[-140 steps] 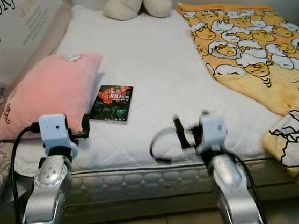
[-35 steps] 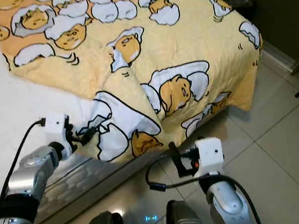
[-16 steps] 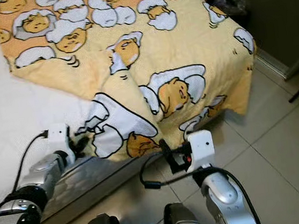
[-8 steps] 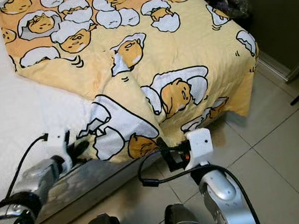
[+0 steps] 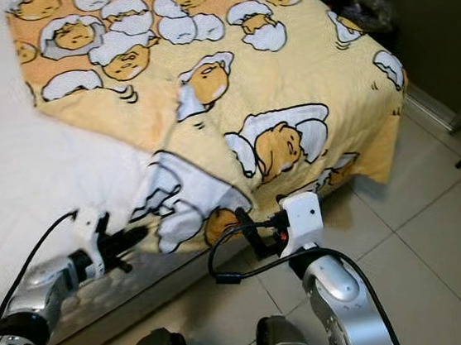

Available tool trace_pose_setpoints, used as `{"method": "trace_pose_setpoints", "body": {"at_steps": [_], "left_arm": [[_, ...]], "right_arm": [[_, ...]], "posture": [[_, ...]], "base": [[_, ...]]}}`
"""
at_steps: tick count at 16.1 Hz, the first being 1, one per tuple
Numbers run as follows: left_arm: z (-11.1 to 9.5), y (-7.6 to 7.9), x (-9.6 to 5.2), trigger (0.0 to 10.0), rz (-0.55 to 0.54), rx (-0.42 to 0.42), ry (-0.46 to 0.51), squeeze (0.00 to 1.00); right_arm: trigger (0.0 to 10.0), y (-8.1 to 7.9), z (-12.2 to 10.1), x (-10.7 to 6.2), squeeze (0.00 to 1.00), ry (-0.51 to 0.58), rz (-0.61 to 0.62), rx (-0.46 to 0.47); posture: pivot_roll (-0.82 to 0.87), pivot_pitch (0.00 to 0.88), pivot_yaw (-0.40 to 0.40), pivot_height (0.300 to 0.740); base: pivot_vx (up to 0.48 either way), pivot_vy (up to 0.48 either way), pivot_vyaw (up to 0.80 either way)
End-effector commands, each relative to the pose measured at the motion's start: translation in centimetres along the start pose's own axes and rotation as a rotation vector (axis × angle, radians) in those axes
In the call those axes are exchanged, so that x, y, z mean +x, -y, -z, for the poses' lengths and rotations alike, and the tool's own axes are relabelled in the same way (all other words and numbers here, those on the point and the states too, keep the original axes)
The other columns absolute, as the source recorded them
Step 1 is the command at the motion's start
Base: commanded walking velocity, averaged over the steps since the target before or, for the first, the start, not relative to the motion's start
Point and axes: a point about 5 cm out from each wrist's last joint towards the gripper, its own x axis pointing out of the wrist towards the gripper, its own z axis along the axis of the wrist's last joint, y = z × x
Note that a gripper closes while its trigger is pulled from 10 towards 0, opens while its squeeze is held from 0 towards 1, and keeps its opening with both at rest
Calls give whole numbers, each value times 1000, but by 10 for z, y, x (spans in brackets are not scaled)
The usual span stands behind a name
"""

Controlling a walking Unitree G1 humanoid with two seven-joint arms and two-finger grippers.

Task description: Clean up the room

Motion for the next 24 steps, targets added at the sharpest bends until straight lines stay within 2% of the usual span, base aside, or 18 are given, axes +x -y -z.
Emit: {"method": "trace_pose_setpoints", "body": {"at_steps": [1,4,6,9,13,16,20,24], "left_arm": [[2,10,4,0,93,14,-5,0],[-12,30,13,0,293,70,33,0],[-21,32,17,0,312,82,55,0],[-19,34,14,0,347,88,33,0],[-12,31,4,0,345,82,6,0],[-5,28,-5,0,341,67,-20,0],[-3,27,-12,0,365,52,-27,0],[-3,24,-11,0,327,98,-52,0]], "right_arm": [[10000,2,3,-1,0,-17,2,10],[10000,5,2,4,0,-13,-5,7],[10000,4,1,7,0,-10,-21,3],[10000,5,0,9,0,-8,-29,0],[10000,5,0,7,0,-10,-56,6],[10000,11,-1,-11,0,-60,-190,-2],[10000,16,-4,-15,0,-67,-211,16],[10000,24,-5,-14,0,-61,-167,2]], "posture": [[25,142,-13,700],[31,129,-21,700],[35,120,-25,700],[35,116,-25,700],[37,113,-26,700],[40,115,-29,700],[37,113,-31,700],[37,113,-33,700]], "base": [[0,0,0],[0,0,0],[0,0,0],[0,0,0],[0,-319,0],[0,-480,0],[0,-480,0],[0,-143,0]]}}
